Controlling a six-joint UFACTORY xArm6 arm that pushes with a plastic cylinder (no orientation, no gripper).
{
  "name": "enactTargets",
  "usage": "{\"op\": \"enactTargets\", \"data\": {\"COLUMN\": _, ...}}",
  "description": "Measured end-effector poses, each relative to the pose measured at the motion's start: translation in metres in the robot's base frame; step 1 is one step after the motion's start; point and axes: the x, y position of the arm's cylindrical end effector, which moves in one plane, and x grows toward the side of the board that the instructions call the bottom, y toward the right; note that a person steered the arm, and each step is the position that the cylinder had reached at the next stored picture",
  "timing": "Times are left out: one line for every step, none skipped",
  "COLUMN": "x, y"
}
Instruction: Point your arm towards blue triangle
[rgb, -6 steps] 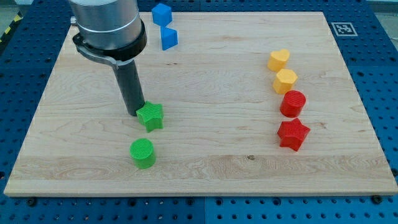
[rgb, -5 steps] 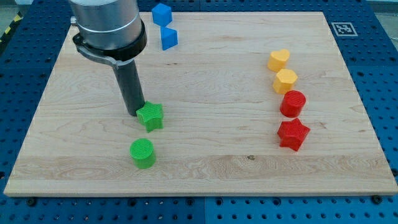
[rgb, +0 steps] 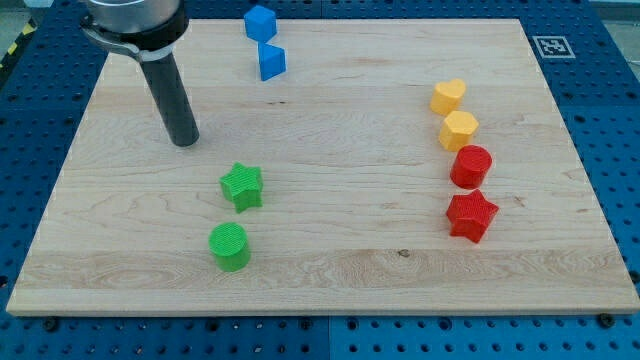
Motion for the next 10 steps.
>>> {"op": "enactTargets", "data": {"x": -0.028, "y": 0.024}}
{"op": "enactTargets", "data": {"x": -0.034, "y": 0.071}}
{"op": "enactTargets", "data": {"x": -0.035, "y": 0.126}}
{"op": "enactTargets", "data": {"x": -0.056, "y": 0.174}}
{"op": "enactTargets", "data": {"x": -0.092, "y": 0.193}}
{"op": "enactTargets", "data": {"x": -0.128, "y": 0.193}}
{"op": "enactTargets", "data": {"x": -0.155, "y": 0.187}}
{"op": "enactTargets", "data": {"x": -0.157, "y": 0.145}}
{"op": "enactTargets", "data": {"x": -0.157, "y": 0.105}}
{"op": "enactTargets", "data": {"x": -0.157, "y": 0.101}}
